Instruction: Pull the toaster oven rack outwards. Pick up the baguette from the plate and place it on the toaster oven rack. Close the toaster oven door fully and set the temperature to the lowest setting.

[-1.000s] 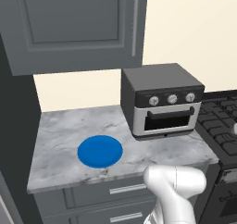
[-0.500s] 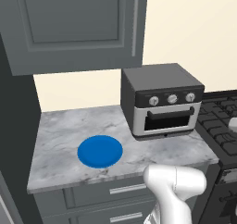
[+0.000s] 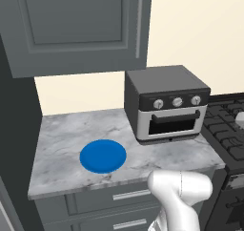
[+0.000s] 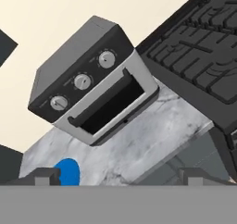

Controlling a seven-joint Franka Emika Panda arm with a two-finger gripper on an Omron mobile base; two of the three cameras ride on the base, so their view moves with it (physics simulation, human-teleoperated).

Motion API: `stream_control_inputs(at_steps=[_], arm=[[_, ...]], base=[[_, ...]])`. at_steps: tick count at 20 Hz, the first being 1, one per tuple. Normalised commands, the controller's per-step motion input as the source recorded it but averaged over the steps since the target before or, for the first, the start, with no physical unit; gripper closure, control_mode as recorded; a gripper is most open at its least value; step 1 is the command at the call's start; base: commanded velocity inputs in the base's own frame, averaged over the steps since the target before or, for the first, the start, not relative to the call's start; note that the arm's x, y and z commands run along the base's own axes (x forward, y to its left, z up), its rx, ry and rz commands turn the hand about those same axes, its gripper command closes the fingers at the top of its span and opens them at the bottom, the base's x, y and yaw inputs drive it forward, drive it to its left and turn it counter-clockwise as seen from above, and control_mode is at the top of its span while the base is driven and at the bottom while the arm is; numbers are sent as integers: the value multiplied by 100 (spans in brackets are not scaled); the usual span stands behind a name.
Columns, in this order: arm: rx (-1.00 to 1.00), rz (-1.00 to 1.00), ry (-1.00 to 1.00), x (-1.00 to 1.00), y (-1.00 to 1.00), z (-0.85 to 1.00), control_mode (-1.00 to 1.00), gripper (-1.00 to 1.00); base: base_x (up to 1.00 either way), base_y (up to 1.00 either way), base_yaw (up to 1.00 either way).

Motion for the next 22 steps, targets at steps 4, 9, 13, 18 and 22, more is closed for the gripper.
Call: stream_control_inputs(at_steps=[4,9,13,18,22], arm=[[8,0,0,7,16,0,-100,-100],[9,0,0,25,32,0,-100,-100],[11,0,0,30,29,0,-100,-100],[10,0,0,31,16,0,-100,-100],[7,1,0,32,0,0,-100,-100]], base=[[0,0,0],[0,0,0],[0,0,0],[0,0,0],[0,0,0]])
